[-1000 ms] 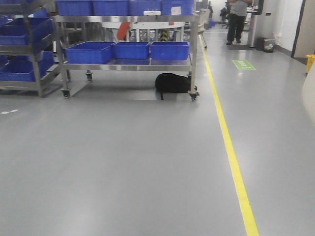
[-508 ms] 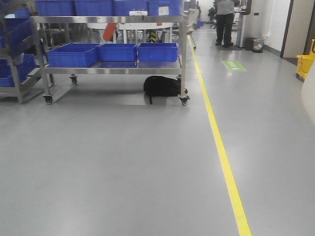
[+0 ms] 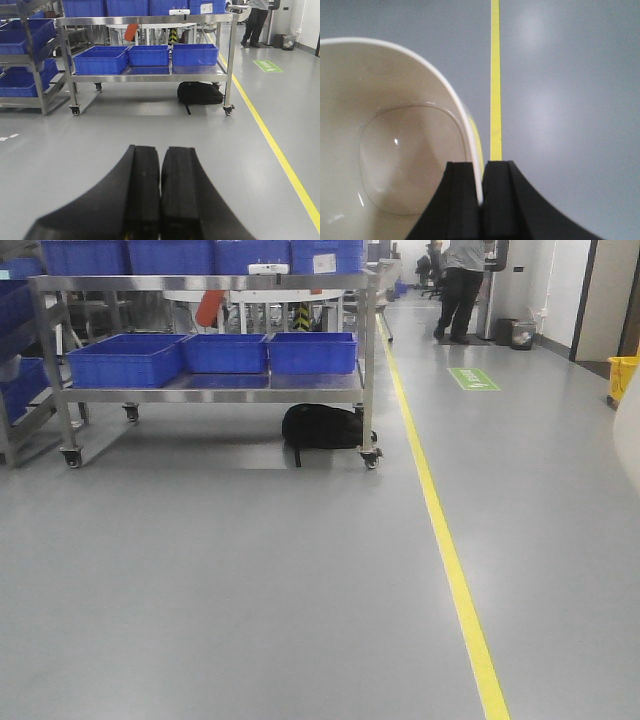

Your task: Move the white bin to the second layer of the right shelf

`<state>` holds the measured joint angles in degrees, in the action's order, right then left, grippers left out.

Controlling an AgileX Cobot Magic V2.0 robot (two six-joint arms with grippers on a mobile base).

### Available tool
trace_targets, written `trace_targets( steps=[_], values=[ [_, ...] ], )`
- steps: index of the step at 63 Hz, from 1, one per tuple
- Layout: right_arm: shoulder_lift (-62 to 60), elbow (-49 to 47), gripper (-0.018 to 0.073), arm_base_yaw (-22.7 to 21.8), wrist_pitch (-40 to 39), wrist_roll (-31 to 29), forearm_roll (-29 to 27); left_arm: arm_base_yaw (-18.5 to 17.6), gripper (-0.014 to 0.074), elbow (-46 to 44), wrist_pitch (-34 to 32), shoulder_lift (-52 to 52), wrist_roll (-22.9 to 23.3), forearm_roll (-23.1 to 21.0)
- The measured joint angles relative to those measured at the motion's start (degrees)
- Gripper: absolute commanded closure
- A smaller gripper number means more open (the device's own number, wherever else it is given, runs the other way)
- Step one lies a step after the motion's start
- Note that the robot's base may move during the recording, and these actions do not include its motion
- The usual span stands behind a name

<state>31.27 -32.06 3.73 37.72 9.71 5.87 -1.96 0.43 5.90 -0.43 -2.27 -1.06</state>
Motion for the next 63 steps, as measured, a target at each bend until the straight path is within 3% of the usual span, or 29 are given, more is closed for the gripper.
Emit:
trace_targets(
  steps=[63],
  values=[
    [0.00,0.00,0.0507,0.00,0.00,0.00,0.00,0.00,0.0512,0.00,0.00,0.00,0.00,0.00]
  ],
)
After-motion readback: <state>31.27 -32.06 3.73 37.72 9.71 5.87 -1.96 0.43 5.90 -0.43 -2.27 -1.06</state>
